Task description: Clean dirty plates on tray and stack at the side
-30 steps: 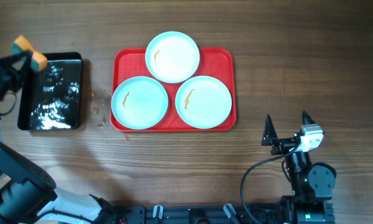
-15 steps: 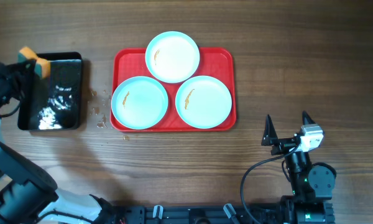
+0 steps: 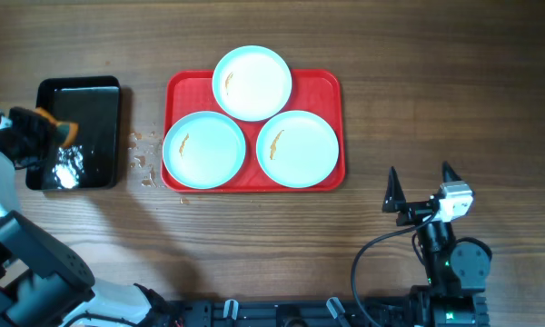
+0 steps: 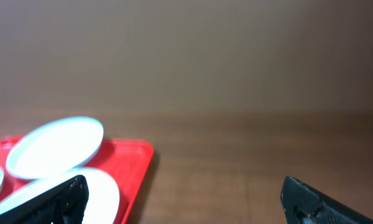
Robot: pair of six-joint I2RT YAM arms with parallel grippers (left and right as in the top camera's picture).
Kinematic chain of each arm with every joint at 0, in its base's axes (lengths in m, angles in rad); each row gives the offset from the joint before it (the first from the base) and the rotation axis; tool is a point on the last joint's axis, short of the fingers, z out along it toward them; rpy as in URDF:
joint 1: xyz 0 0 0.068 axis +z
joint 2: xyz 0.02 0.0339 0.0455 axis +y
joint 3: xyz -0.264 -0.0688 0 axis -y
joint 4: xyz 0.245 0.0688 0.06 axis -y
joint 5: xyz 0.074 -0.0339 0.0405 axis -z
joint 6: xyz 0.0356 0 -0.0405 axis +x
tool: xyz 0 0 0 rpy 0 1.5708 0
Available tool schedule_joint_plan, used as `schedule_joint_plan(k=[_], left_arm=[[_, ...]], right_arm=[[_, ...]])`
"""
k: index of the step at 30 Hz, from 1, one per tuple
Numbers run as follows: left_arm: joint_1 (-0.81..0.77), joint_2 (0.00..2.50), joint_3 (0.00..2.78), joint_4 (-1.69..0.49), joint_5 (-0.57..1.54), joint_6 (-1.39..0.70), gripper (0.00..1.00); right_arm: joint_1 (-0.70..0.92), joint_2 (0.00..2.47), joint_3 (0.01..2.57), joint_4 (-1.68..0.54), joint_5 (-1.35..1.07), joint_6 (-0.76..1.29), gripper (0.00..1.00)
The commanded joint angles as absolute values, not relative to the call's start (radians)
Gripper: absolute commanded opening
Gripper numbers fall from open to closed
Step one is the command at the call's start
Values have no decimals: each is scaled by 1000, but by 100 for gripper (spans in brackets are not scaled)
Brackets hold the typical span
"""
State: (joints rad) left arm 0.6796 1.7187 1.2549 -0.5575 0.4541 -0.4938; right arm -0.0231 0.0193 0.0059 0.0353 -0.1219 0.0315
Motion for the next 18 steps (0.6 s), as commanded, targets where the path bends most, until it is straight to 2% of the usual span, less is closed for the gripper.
schedule_joint_plan(k=[1, 4, 6, 10, 11, 14, 16, 18], left_arm=[[679, 1670, 1263, -395, 974, -398, 4], [676, 1620, 1263, -218, 1180, -480, 4], [676, 1585, 1263, -189, 1179, -517, 4], [675, 1550, 1263, -233, 1169, -513, 4], [672, 1546, 1263, -254, 1126, -512, 4], [659, 1546, 1263, -311, 901, -501, 4], [647, 1546, 1263, -361, 722, -501, 4], [636, 1546, 1263, -391, 607, -501, 4]], right_arm=[[-25, 11, 6, 142, -116, 39, 100], [-25, 11, 6, 172, -194, 119, 100], [-25, 11, 6, 224, -180, 121, 100], [-25, 11, 6, 464, -284, 319, 100], [-25, 13, 6, 589, -316, 312, 100], [-25, 37, 50, 763, -318, 296, 100], [-25, 85, 156, 733, -386, 242, 100], [-25, 184, 329, 579, -502, 171, 100]])
